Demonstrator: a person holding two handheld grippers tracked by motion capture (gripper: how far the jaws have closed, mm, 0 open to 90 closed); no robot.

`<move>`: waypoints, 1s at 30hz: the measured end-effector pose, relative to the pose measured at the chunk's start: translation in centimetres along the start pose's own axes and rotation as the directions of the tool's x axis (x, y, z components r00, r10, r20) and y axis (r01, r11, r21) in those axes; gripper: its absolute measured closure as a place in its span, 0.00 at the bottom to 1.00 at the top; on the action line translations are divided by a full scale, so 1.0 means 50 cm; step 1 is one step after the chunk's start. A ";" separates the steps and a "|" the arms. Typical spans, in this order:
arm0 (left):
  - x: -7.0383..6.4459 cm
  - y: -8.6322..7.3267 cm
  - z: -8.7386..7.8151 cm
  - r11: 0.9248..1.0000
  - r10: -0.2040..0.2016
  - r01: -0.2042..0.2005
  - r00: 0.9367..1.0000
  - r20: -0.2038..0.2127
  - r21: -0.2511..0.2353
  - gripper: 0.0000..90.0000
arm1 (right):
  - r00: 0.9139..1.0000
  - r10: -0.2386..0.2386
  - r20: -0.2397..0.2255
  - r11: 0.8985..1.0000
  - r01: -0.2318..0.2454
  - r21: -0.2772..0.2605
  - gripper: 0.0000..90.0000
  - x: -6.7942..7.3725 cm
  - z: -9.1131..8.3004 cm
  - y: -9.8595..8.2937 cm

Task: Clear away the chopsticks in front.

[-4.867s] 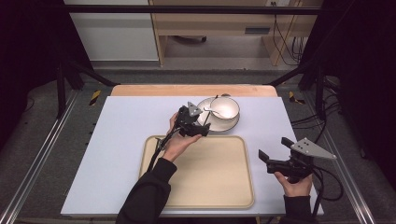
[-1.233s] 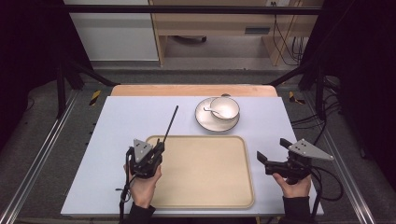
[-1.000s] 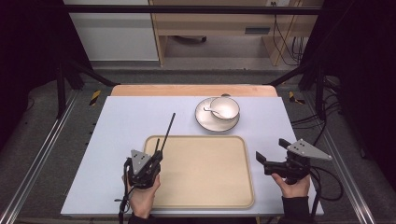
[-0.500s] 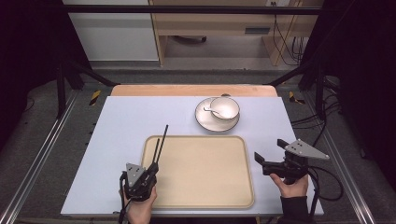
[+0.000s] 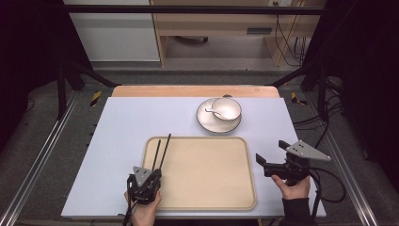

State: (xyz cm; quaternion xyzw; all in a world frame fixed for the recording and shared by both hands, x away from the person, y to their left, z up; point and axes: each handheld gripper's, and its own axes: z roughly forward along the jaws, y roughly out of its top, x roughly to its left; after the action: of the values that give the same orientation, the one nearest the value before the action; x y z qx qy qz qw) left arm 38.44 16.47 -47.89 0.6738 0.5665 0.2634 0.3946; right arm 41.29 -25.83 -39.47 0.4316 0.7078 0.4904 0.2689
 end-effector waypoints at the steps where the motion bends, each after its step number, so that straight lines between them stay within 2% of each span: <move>1: -0.001 0.001 0.001 1.000 0.005 -0.005 1.000 -0.005 0.014 0.95 | 1.000 0.000 0.000 1.000 0.000 0.000 0.03 0.000 0.000 0.000; 11: -0.010 0.005 0.011 0.996 0.045 -0.042 0.999 -0.030 0.084 0.95 | 1.000 0.000 0.000 1.000 0.000 0.000 0.03 0.000 0.000 0.000; 18: -0.010 0.007 0.014 0.992 0.054 -0.051 0.998 -0.026 0.112 0.94 | 1.000 -0.002 0.000 1.000 0.002 0.001 0.03 0.001 0.000 0.001; 23: -0.008 0.009 0.013 0.994 0.048 -0.047 0.999 -0.006 0.099 0.90 | 1.000 -0.001 -0.001 1.000 0.001 0.001 0.03 0.002 0.000 0.001; 24: -0.006 0.013 0.009 0.995 0.046 -0.047 0.999 0.016 0.086 0.88 | 1.000 -0.002 0.000 1.000 0.002 0.001 0.03 0.001 0.000 0.000; 25: -0.006 0.013 0.009 0.995 0.046 -0.047 0.999 0.016 0.086 0.86 | 1.000 0.000 0.001 1.000 0.000 -0.001 0.03 0.000 0.000 0.000; 26: -0.004 0.016 0.005 0.996 0.048 -0.050 0.998 0.033 0.075 0.83 | 1.000 0.003 0.001 1.000 -0.003 -0.001 0.03 0.000 0.000 0.000; 27: 0.002 0.024 -0.003 0.998 0.047 -0.050 0.996 0.077 0.042 0.80 | 1.000 0.004 0.001 1.000 -0.004 -0.004 0.03 0.000 -0.001 0.000; 28: 0.002 0.024 -0.003 0.998 0.047 -0.050 0.996 0.077 0.042 0.77 | 1.000 0.004 0.001 1.000 -0.004 -0.004 0.03 -0.001 -0.002 0.000; 30: 0.011 0.036 -0.013 0.998 0.061 -0.062 0.993 0.102 0.011 0.74 | 1.000 0.007 -0.001 1.000 -0.008 -0.009 0.03 -0.001 -0.003 0.001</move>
State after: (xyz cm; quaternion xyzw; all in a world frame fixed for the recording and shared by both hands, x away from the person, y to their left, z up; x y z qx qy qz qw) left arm 39.05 17.09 -46.07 0.7061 0.5267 0.2369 0.4098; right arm 41.21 -25.94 -39.39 0.4328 0.7041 0.4948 0.2686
